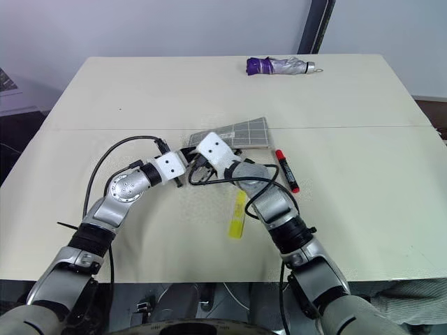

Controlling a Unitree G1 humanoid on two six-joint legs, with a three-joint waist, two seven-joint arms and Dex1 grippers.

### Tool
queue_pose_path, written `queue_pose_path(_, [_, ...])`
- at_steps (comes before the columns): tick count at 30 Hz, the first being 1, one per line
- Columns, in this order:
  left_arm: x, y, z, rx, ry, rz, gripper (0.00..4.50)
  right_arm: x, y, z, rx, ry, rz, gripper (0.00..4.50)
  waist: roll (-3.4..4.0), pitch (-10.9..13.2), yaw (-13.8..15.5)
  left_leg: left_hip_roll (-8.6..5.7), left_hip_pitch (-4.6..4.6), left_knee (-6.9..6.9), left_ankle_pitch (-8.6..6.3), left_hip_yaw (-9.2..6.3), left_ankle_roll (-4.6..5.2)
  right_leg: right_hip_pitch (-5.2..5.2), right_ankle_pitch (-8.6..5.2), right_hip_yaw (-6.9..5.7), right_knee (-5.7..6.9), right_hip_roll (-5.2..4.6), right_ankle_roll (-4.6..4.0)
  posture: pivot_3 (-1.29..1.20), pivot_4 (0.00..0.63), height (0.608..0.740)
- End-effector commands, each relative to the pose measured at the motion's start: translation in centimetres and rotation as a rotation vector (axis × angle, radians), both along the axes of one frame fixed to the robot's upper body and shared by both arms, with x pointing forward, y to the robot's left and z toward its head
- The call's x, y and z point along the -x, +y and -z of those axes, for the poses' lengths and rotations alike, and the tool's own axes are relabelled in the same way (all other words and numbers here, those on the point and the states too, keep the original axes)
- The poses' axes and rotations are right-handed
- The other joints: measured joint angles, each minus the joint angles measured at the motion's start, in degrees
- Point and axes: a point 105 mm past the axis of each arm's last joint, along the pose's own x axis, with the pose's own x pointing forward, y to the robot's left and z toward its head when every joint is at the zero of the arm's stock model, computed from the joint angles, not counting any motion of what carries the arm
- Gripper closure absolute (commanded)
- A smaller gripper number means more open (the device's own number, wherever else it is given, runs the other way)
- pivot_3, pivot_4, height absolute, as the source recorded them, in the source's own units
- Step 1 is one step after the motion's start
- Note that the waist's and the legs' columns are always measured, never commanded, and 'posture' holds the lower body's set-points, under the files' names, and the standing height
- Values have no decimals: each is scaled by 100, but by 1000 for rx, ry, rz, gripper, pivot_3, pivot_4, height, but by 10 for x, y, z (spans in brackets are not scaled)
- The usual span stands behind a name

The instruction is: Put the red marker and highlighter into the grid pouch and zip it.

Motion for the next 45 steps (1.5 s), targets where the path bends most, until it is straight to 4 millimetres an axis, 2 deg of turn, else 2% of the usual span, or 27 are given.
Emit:
queue_pose_path(1, [-1,-5,-19,8,-64,20,4500,3,14,-13,-10,-48,-68,4453,0,0,5,0,0,0,0,0,0,0,0,0,0,0,0,0,150,740])
queue_pose_path(5, [-2,-6,-19,10,-66,21,4500,5,22,-12,8,-62,-102,4453,0,0,1,0,0,0,0,0,-1,0,0,0,0,0,-1,0,150,740])
queue_pose_path(8, [-4,-3,-22,3,-88,-7,4500,-1,10,-21,-34,-80,-61,3524,0,0,2,0,0,-1,0,0,-2,-2,1,0,1,0,-1,0,150,740])
queue_pose_path(10, [-6,2,-24,13,-92,-30,4500,-2,-5,-24,-16,-128,-33,2566,0,0,4,0,0,-1,0,0,-2,-2,0,0,0,0,-1,0,150,740])
queue_pose_path(13, [-7,6,-25,23,-93,-44,4500,2,-22,-24,12,-154,-27,896,0,0,31,-2,-1,0,-3,-1,-6,0,1,-1,-2,-1,-1,0,150,740])
queue_pose_path(15, [-7,9,-25,18,-95,-48,4500,8,-36,-24,20,-152,-11,49,0,0,34,-4,-2,0,-6,-1,-10,2,0,0,-4,-2,-1,0,150,740])
queue_pose_path(16, [-6,10,-25,13,-96,-50,4500,12,-40,-25,15,-143,-13,49,-1,1,28,-3,-2,-1,-6,-1,-10,1,0,0,-4,-2,-1,0,150,740])
queue_pose_path(20, [-9,19,-27,-19,-125,-75,4500,55,-59,-41,-163,-106,-106,49,-3,2,26,1,-5,-8,-6,-2,-11,-1,0,-1,-4,-1,0,0,150,740])
queue_pose_path(22, [-9,21,-26,-29,-126,-74,4500,58,-67,-44,-188,-109,-87,49,-3,2,-6,3,-5,-9,-7,-1,-12,0,-1,0,-4,-1,1,0,150,740])
queue_pose_path(26, [-10,26,-23,-53,-129,-84,4500,56,-95,-55,-266,-143,66,49,-4,2,35,5,-3,1,-7,0,-14,3,-1,-1,-5,0,1,0,150,740])
queue_pose_path(28, [-10,29,-21,-72,-134,-91,4500,58,-110,-50,-280,-135,162,49,-4,2,49,5,-3,2,-7,0,-15,4,-1,0,-6,-1,0,0,150,740])
queue_pose_path(30, [-10,31,-20,-78,-137,-94,4500,67,-116,-38,-266,-72,197,49,-4,2,69,4,-3,0,-7,-1,-15,4,-1,-1,-9,-1,0,0,150,740])
queue_pose_path(33, [-10,31,-18,-77,-131,-93,4500,83,-112,-23,-273,82,204,49,-4,3,67,2,-8,-6,-8,0,-13,-1,-1,0,-12,-4,0,0,150,740])
queue_pose_path(36, [-10,30,-15,-79,-127,-86,4500,97,-104,-18,-266,204,182,49,-5,4,35,4,-8,-4,-9,0,-13,0,-1,1,-12,-5,0,0,150,740])
queue_pose_path(38, [-11,29,-14,-80,-126,-83,4500,100,-103,-15,-238,256,194,49,-5,4,35,9,-7,-2,-9,0,-13,0,-1,1,-12,-7,-1,0,150,740])
queue_pose_path(40, [-12,29,-14,-81,-127,-80,4500,103,-106,-5,-147,309,212,49,-5,4,42,11,-7,0,-9,0,-13,2,-2,0,-12,-8,-1,0,150,740])
queue_pose_path(45, [-13,28,-12,-83,-128,-75,4500,106,-109,15,-56,403,253,49,-11,4,56,9,-8,-1,-9,-1,-13,3,-2,-5,-17,-13,0,0,150,740])
